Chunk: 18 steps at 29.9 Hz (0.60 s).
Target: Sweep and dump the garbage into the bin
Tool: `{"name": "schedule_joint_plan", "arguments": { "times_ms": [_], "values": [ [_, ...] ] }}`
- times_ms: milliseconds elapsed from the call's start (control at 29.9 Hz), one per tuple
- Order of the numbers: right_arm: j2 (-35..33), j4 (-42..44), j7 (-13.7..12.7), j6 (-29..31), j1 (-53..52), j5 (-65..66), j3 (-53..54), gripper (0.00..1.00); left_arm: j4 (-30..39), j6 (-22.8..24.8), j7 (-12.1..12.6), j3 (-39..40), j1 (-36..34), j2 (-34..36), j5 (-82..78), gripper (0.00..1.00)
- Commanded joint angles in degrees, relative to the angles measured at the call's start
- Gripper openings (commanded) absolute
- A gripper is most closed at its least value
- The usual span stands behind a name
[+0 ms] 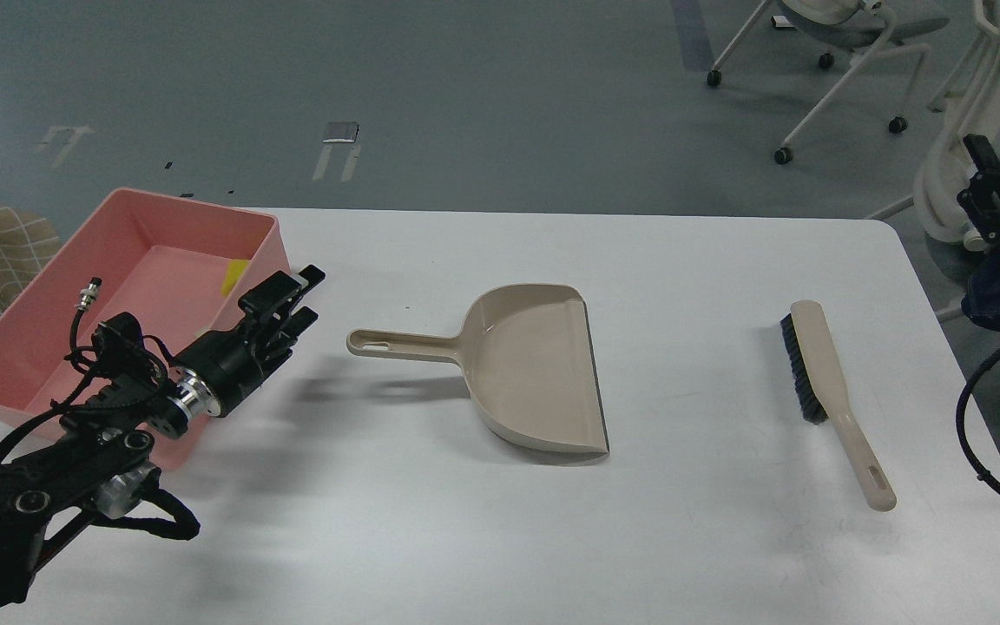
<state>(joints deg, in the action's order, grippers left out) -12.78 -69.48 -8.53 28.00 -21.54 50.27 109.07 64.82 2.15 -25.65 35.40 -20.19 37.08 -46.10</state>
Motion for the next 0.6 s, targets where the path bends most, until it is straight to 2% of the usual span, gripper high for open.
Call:
{"name": "schedule_joint_plan", "arguments": {
  "times_ms": [0, 134, 201, 435, 569],
  "values": [
    [0.0, 0.4, 0.1, 0.0, -0.4, 0.1, -0.1, 1.0, 1.7, 0.0, -0.3, 0.5, -1.0, 0.9, 1.5, 0.84],
    [-0.1, 0.5, 0.1, 0.0, 0.3, 0.1, -0.1, 1.0, 8.3, 0.5, -0.5, 7.0, -0.6, 1.7, 3.3, 0.9],
    [-0.2, 0.5, 0.1, 0.0, 0.3, 0.1, 0.0, 1.0, 9.4, 0.6, -0.5, 8.3, -0.6, 1.7, 3.4, 0.91],
    [0.1, 0.4, 0.1, 0.0, -0.2, 0.0, 0.0, 1.0, 9.3, 2.3, -0.6, 18.5, -0.7, 1.4, 4.9, 0.96],
    [0.3, 0.3, 0.1, 0.0, -0.3, 0.0, 0.1, 1.0, 7.8, 6.1, -0.4, 26.5, -0.6, 1.3, 10.8, 0.97]
  ]
}}
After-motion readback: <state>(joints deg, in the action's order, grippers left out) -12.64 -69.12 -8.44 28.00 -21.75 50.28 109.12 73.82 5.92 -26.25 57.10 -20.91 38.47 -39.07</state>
